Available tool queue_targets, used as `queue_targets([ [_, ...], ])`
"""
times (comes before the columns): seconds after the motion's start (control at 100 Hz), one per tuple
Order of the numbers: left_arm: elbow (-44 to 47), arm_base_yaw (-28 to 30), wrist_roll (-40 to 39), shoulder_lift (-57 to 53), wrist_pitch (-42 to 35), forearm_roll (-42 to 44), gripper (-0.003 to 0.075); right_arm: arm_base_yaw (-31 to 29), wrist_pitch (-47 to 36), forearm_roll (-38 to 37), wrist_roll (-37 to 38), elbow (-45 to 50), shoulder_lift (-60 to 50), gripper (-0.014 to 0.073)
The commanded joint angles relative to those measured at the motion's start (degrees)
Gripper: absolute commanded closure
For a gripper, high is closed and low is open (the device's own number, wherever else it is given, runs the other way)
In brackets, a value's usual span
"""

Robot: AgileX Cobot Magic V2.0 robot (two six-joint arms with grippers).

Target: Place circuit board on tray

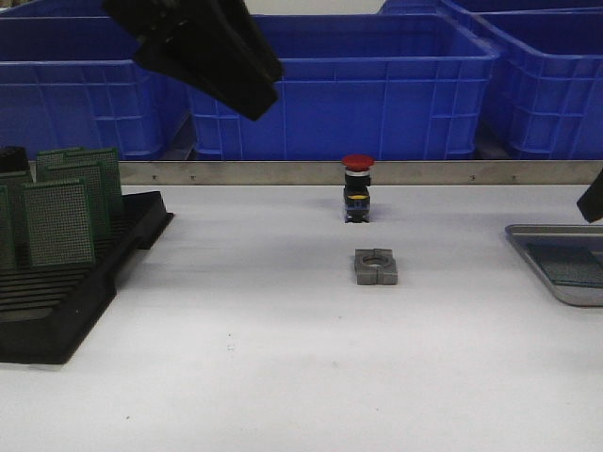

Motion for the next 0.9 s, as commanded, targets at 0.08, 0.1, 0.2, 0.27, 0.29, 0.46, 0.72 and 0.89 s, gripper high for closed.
queue_targets([
  [0.08,-1.77,3.79,-0.51,-3.79,-0.12,5.83,0.0154,-0.35,0.14,1.17,-0.41,-1.67,-6.23,-0.0017],
  [0.1,-1.77,4.33,-0.51,-3.79,-0.12,7.28,0.0154,-0.35,0.14,1.17,-0.41,-1.67,-6.58,-0.0017],
  [0.2,-1.77,6.66,-0.81,-3.79,-0.12,13.68,0.0154,-0.35,0.14,1.17,-0.45,-1.67,-7.66,-0.0017],
  [0.27,-1.77,8.18,-0.9,-3.79,-0.02,17.13,0.0154,-0.35,0.4,1.17,-0.45,-1.67,-8.11,-0.0017],
  [0.29,-1.77,8.61,-0.9,-3.79,-0.02,17.97,0.0154,-0.35,0.48,1.17,-0.45,-1.67,-8.18,-0.0017],
  [0.46,-1.77,10.94,-2.5,-3.14,0.08,24.65,0.0154,-0.35,1.39,1.17,-0.45,-1.67,-8.31,-0.0017],
  [0.72,-1.66,12.9,-3.8,-0.22,0.2,27.41,0.0154,-0.35,1.51,1.17,-0.45,-1.67,-8.31,-0.0017],
  [0.89,-1.66,12.9,-3.8,2.98,0.2,27.52,0.0154,-0.35,1.92,1.17,-0.45,-1.67,-8.31,-0.0017],
])
